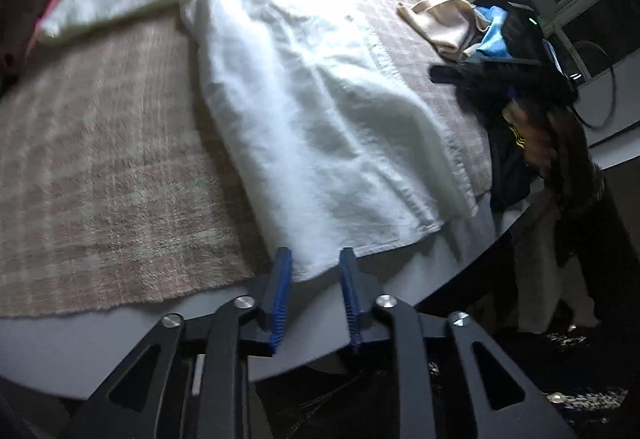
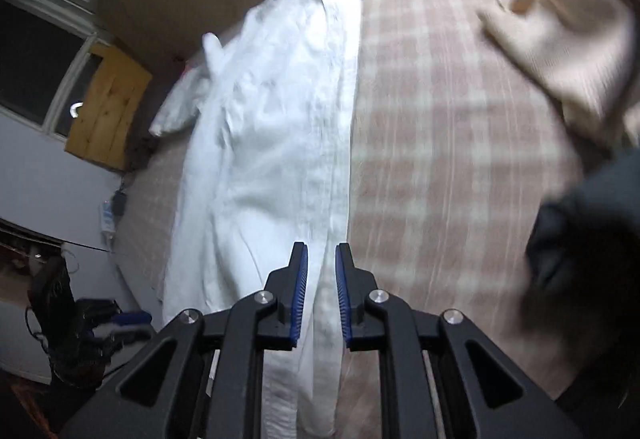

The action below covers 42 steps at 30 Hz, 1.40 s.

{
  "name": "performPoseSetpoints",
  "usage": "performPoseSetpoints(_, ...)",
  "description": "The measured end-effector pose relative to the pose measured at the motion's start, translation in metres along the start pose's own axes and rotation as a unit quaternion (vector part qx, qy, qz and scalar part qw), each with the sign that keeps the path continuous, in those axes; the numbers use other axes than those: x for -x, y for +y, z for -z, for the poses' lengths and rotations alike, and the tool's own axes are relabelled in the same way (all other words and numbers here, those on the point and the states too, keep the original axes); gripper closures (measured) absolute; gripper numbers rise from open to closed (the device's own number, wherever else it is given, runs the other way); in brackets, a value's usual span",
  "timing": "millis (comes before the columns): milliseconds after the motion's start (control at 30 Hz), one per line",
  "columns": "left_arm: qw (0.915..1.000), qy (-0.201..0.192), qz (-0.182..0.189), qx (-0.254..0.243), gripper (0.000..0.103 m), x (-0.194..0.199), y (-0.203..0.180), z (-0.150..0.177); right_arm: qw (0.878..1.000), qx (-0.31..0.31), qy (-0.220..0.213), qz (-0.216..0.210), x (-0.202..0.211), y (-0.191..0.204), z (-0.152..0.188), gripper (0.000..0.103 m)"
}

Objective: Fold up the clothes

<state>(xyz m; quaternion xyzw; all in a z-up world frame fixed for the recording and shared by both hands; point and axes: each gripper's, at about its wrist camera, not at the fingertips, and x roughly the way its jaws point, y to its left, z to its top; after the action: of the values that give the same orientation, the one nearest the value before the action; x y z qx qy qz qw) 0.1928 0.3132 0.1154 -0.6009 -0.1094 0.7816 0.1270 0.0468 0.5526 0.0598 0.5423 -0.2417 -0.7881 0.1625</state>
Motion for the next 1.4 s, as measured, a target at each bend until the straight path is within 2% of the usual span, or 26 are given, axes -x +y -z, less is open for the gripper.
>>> performPoseSetpoints(100,0.9996,-0.025,0.003,0.015,0.075,-0.004,-0.032,-0.012,0.999,0.038,-0.013,-0.001,0.011,-0.003,-0.031,0.088)
performPoseSetpoints(167,0.9983,-0.026,0.037,0.036,0.074,-0.023,-0.056,-0.026,0.998,0.057,-0.019,-0.004,0.012,-0.001,-0.062,0.088)
performPoseSetpoints(200,0.9981,-0.025,0.041,0.038,0.074,-0.032,-0.065,-0.033,0.998,0.067,-0.021,-0.006,0.011,-0.001,-0.079,0.088)
performPoseSetpoints(300,0.9986,-0.018,0.032,0.039,0.074,-0.066,-0.095,-0.051,0.997,0.079,-0.021,-0.012,-0.002,0.004,-0.128,0.087)
performPoseSetpoints(400,0.9986,-0.008,0.013,0.051,0.072,-0.093,-0.113,-0.061,0.996,0.087,-0.018,0.008,-0.029,0.01,-0.172,0.082)
performPoseSetpoints(533,0.9973,0.009,-0.019,0.07,0.071,-0.116,-0.125,-0.064,0.996,0.09,0.015,-0.002,-0.067,0.005,-0.21,0.082)
performPoseSetpoints(700,0.9956,0.019,-0.042,0.081,0.072,-0.129,-0.126,-0.065,0.994,0.109,0.029,0.005,-0.097,0.005,-0.238,0.082)
performPoseSetpoints(800,0.9955,0.011,-0.036,0.087,0.074,-0.131,-0.12,-0.061,0.993,0.116,0.034,0.007,-0.108,0.004,-0.25,0.082)
performPoseSetpoints(833,0.9954,0.009,-0.039,0.088,0.079,-0.13,-0.119,-0.06,0.992,0.12,0.035,0.011,-0.111,0.006,-0.253,0.081)
performPoseSetpoints(867,0.9952,0.008,-0.042,0.088,0.084,-0.13,-0.117,-0.059,0.991,0.125,0.036,0.018,-0.114,0.006,-0.255,0.077)
performPoseSetpoints(900,0.9946,0.006,-0.038,0.096,0.094,-0.129,-0.113,-0.057,0.991,0.129,0.037,0.024,-0.118,0.007,-0.258,0.072)
performPoseSetpoints(933,0.9939,0.005,-0.034,0.105,0.098,-0.128,-0.109,-0.056,0.991,0.13,0.037,0.018,-0.12,0.006,-0.259,0.071)
performPoseSetpoints(1100,0.9907,-0.006,0.002,0.136,0.101,-0.119,-0.093,-0.048,0.987,0.158,0.029,0.008,-0.124,0.012,-0.256,0.072)
performPoseSetpoints(1267,0.9884,-0.013,0.022,0.15,0.101,-0.112,-0.089,-0.046,0.987,0.156,0.035,-0.003,-0.126,0.011,-0.259,0.074)
performPoseSetpoints(1333,0.9865,-0.012,0.027,0.161,0.097,-0.108,-0.091,-0.047,0.988,0.149,0.038,-0.005,-0.125,0.01,-0.261,0.073)
performPoseSetpoints(1400,0.9855,-0.009,0.022,0.168,0.073,-0.105,-0.096,-0.047,0.988,0.154,0.031,-0.003,-0.123,0.012,-0.259,0.073)
